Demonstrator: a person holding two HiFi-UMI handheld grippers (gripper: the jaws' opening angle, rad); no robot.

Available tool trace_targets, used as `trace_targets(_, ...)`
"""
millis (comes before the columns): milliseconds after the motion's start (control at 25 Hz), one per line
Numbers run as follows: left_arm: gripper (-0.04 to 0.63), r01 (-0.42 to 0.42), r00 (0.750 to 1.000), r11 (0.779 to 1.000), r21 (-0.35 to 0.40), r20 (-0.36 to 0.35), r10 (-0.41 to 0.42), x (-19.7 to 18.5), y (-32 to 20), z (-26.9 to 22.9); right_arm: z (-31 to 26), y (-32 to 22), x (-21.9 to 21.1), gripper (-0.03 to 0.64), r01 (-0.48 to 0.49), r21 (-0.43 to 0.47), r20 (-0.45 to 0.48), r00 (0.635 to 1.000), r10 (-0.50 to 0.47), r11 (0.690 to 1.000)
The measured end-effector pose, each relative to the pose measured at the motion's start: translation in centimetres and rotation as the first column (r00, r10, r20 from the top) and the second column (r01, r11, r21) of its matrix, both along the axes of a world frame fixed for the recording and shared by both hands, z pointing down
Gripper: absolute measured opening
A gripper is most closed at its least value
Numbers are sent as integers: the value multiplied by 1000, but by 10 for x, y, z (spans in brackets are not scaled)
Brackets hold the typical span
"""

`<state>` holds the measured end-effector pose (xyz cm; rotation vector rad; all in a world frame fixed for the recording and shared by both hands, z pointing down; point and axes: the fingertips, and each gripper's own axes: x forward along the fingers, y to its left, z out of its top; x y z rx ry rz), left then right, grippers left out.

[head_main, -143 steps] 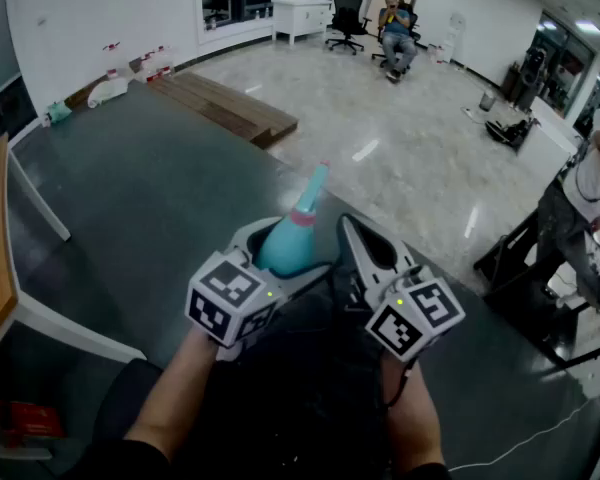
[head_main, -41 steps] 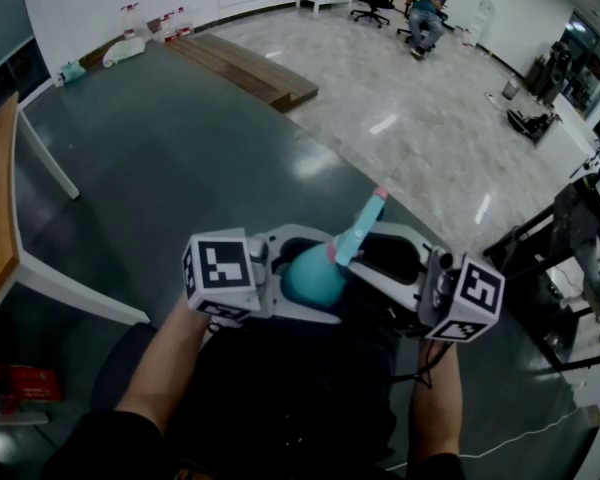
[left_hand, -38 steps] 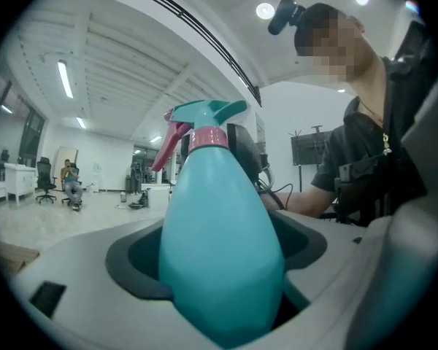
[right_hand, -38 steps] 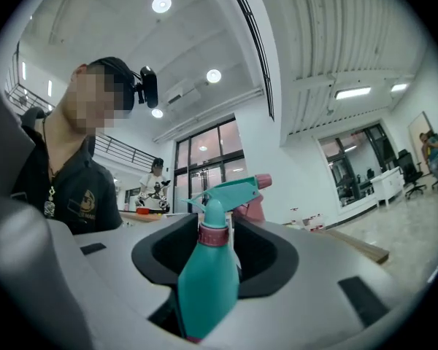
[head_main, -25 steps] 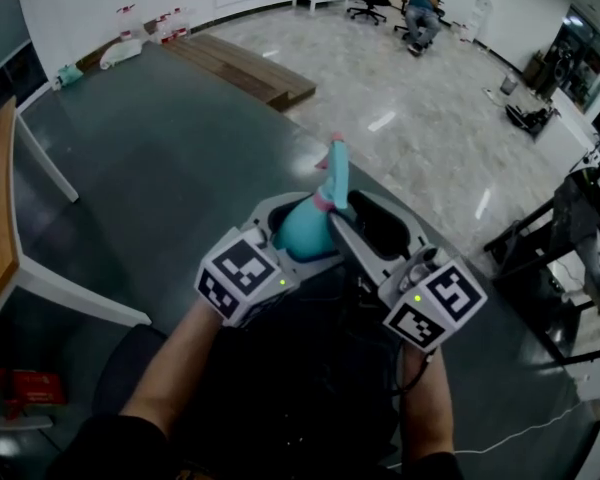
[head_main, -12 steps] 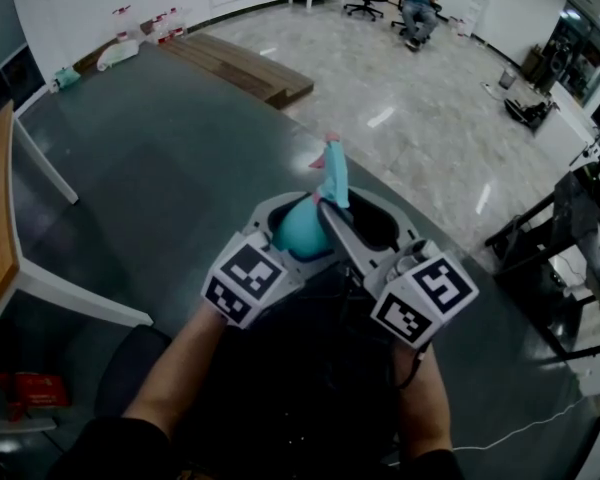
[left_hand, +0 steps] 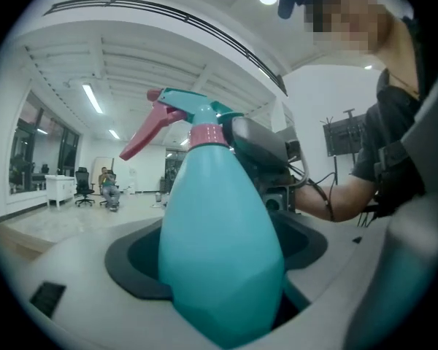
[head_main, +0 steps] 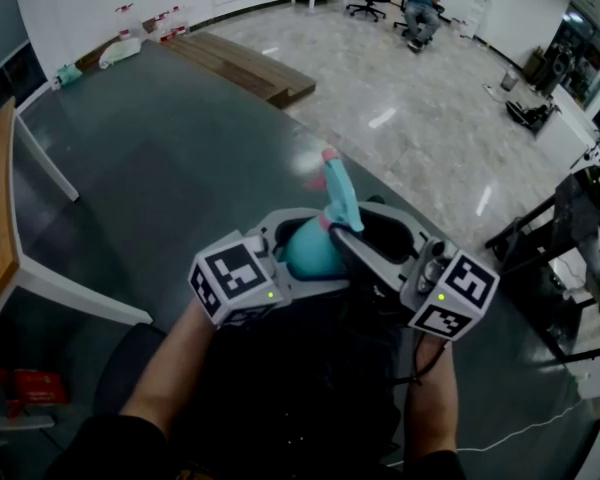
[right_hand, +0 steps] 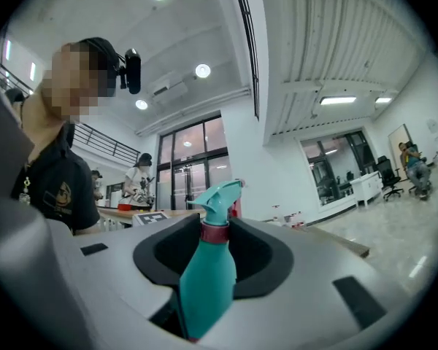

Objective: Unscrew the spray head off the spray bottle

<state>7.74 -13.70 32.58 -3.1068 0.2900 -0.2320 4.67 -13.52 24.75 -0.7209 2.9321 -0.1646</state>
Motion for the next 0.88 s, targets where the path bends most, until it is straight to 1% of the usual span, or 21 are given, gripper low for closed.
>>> trace_targets(120, 419, -90, 996, 996, -10, -16, 90, 0, 17, -2, -1, 13, -2, 132, 87, 25, 29, 996, -88, 996)
trace_targets(240, 419, -164, 986, 986, -4, -15, 164, 3, 28, -2, -3, 22, -2, 132, 146, 39, 48, 988, -148, 989)
trace_targets(320, 419, -179, 984, 984, -5, -15, 179, 6, 32, -4, -4, 24, 1, 132, 163, 42, 62, 984, -165, 986)
trace_targets(400, 419, -176, 984, 984, -2, -21, 176, 6, 32, -5, -5, 25, 1, 132, 164, 49, 72, 983, -168, 985)
trace_targets(520, 419, -123, 992, 992, 5, -27, 123, 3, 24, -5, -5, 22, -1, 138, 105, 66, 55, 993, -109, 992)
trace_targets(680, 419, 6, 1000, 1000, 12, -19, -6, 3, 1, -4, -3, 11, 2, 158, -16, 60, 21, 1000, 15, 998)
trace_targets(760, 419, 78, 997, 997, 19, -8, -78, 0, -11, -2, -2, 4, 2, 158, -81, 52, 5, 997, 81, 995)
trace_targets(880, 419, 166, 986, 985, 35, 26, -167, -1, -24, 5, 0, -6, 1, 158, -185, 38, -30, 982, 187, 982)
